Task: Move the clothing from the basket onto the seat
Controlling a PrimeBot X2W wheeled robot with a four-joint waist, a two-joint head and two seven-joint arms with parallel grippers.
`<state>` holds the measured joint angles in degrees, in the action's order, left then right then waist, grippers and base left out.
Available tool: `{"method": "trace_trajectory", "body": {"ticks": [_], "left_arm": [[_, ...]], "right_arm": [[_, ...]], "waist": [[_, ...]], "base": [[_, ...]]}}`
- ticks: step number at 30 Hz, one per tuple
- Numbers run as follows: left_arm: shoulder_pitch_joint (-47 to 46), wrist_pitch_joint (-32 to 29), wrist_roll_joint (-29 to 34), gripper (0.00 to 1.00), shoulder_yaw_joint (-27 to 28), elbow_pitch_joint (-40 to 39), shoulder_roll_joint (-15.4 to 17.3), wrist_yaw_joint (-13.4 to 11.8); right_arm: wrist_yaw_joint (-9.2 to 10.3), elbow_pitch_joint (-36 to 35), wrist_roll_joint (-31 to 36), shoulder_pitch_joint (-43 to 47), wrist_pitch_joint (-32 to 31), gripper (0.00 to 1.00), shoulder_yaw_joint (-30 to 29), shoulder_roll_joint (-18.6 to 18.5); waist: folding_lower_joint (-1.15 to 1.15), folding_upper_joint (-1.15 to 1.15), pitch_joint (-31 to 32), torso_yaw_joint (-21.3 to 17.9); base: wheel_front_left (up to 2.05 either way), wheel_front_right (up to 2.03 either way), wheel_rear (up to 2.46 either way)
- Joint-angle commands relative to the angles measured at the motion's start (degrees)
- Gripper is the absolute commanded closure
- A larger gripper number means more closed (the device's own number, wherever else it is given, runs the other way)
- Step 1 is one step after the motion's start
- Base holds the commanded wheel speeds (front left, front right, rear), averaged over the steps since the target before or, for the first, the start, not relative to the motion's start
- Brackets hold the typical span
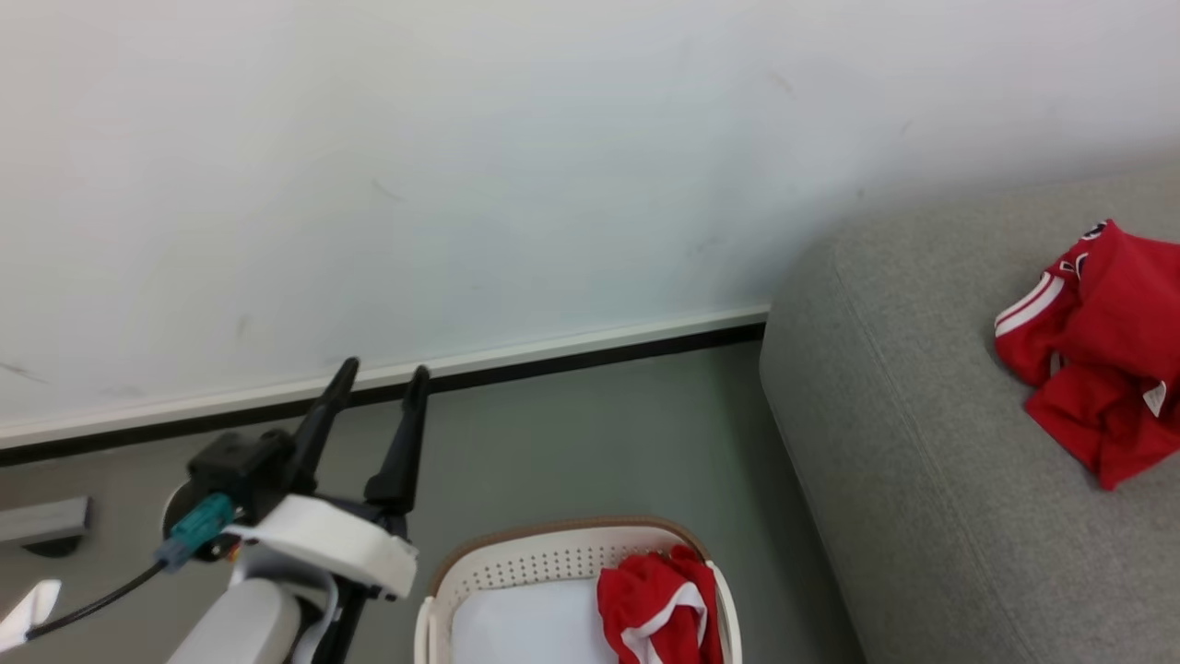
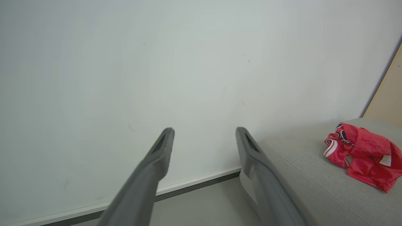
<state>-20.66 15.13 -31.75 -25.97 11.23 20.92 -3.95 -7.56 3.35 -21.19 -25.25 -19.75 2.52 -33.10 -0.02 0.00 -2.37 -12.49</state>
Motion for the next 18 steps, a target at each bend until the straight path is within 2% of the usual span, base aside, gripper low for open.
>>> {"method": "trace_trajectory", "body": {"ticks": [1,4,6,9,14,18], "left_arm": [[1.6,0.0,1.1,0.00,1.1,0.0,0.0,-0.3],[5.0,0.0,1.6,0.00,4.8,-0.2,-0.5,-1.1],[7.3,0.0,0.8,0.00,7.1,-0.4,-1.1,-0.6],[9.9,0.0,2.5,0.00,10.5,-0.2,-1.6,-1.2],[14.1,0.0,5.9,0.00,16.6,-0.8,-4.4,-2.7],[16.9,0.0,9.5,0.00,20.6,-0.8,-7.2,-2.1]], "right_arm": [[0.14,-0.9,-0.6,1.2,1.3,0.00,0.1,0.8],[0.14,-2.6,-0.9,4.1,4.8,0.00,0.1,4.0],[0.14,-3.4,-0.3,6.3,7.1,0.00,0.9,6.5],[0.14,-3.2,0.4,9.7,10.8,0.00,2.1,10.2],[0.14,-0.4,0.3,15.9,19.2,0.00,1.8,17.5],[0.14,3.4,1.4,19.4,26.9,0.00,2.0,21.8]], "waist": [[0.02,0.00,1.6,1.4],[0.02,0.00,2.4,2.4],[0.02,0.00,2.7,2.8],[0.02,0.00,3.1,3.7],[0.02,0.00,3.7,4.9],[0.02,0.00,3.7,5.5]], "base": [[0.00,0.00,0.00],[0.00,0.00,0.00],[0.00,0.00,0.00],[0.00,0.00,0.00],[0.00,0.00,0.00],[0.00,0.00,0.00]]}}
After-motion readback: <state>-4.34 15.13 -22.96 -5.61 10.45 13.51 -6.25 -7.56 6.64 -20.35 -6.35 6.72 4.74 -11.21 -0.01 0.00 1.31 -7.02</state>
